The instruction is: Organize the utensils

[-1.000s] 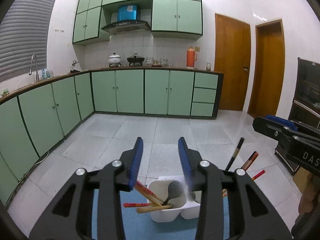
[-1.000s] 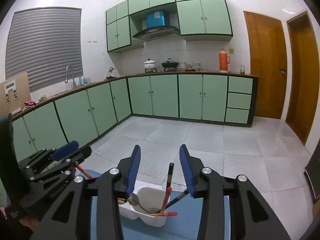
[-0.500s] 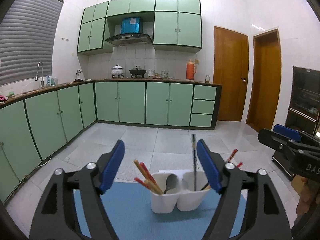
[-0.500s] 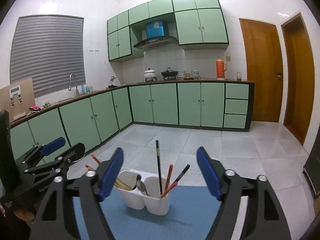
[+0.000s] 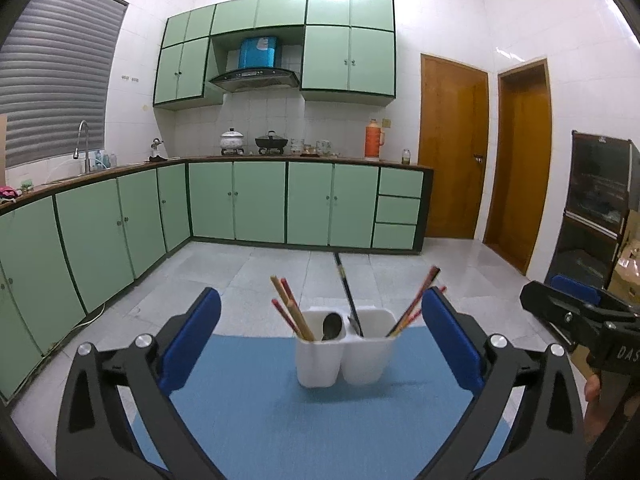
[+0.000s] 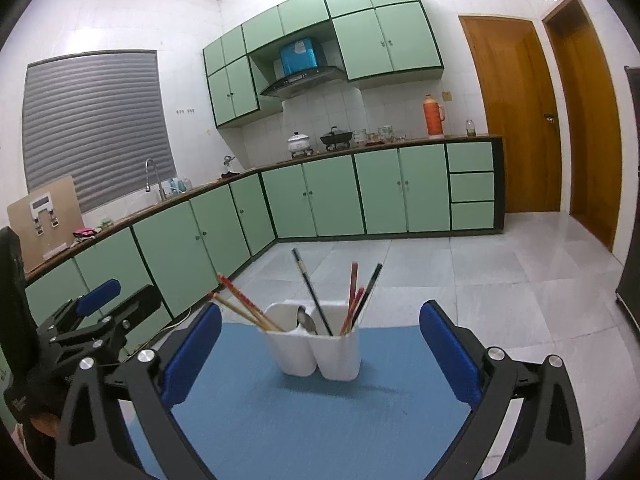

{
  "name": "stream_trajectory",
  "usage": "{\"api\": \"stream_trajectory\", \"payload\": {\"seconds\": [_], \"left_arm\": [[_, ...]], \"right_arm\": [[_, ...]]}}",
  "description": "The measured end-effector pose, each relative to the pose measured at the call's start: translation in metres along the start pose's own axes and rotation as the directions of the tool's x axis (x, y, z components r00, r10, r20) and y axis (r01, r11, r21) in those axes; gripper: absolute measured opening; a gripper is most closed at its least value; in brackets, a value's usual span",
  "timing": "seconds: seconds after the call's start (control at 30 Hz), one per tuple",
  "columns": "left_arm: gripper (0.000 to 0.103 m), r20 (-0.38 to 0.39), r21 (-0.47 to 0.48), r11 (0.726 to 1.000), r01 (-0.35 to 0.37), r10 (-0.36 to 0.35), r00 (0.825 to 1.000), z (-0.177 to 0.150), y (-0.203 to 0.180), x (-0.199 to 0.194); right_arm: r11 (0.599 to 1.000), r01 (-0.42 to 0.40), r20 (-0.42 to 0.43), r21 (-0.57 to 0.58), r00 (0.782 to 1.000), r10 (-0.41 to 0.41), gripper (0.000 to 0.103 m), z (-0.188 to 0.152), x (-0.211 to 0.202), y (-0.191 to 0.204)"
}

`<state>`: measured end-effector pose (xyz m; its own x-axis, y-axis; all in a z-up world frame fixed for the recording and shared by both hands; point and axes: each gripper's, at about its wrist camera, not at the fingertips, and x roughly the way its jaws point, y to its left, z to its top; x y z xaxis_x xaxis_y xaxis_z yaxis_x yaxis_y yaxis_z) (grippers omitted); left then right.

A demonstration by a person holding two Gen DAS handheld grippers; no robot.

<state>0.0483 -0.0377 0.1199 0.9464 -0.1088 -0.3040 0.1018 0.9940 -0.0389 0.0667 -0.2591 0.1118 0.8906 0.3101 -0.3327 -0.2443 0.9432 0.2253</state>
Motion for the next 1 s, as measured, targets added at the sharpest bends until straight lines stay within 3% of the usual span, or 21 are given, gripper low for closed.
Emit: {"api": "stream_trajectory", "payload": {"seconds": [0.47, 1.0], "left_arm": [[0.097, -0.04, 0.02, 1.0, 0.016, -0.015, 0.999, -0.025, -0.003, -0.041], [0.097, -0.107, 0.025, 0.999, 0.021, -0.018, 0.994, -0.046, -0.008, -0.057]], "right_arm": [[0.999, -0.007, -0.025, -0.044, 1.0, 0.006, 0.097, -0.024, -0.037, 0.017], [0.996, 0.003, -0.078, -0.087, 0.997, -0.01, 0.097, -0.052, -0.047, 0.031]]}}
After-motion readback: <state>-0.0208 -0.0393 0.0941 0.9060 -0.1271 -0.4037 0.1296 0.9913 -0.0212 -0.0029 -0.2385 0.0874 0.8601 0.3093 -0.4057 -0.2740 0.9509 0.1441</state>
